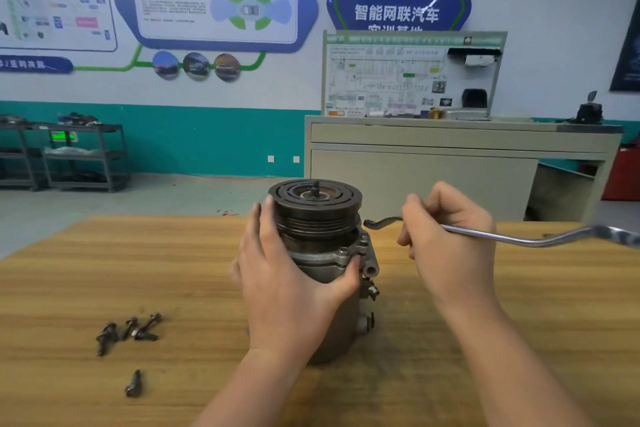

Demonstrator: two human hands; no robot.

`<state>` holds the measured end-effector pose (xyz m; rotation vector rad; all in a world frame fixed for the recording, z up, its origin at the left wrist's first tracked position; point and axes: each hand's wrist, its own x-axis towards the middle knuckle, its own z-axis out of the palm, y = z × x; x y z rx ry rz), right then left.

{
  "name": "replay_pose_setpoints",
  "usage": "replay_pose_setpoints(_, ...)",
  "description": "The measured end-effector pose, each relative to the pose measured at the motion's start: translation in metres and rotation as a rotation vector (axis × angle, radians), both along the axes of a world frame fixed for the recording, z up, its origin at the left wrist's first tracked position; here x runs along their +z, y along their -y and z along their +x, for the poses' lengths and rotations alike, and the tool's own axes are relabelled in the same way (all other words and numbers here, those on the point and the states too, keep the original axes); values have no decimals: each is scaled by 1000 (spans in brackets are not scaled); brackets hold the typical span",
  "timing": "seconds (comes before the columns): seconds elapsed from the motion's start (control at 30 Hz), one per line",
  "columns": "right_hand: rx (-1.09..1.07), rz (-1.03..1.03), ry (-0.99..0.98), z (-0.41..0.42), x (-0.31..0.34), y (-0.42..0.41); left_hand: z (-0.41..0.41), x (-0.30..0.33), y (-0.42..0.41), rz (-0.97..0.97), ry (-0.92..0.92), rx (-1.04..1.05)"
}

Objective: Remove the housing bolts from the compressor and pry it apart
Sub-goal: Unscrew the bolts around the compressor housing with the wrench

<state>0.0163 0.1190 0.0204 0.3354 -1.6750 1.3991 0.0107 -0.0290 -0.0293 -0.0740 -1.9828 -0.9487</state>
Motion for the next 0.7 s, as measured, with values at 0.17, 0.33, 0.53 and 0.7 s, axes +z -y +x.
replay_pose_setpoints(0.17,-10,-6,-30,10,5,5,-2,-1,13,-1,-9,-90)
replay_pose_setpoints(0.33,-68,210,-37,22,7,14,-2,-3,17,45,-21,-136)
replay_pose_setpoints(0.53,-145,363,-183,28,6,27,0,-3,15,67,-37,-129)
replay_pose_setpoints(0.7,-171,465,-247,34,5,30,3,-3,15,91,-44,-143)
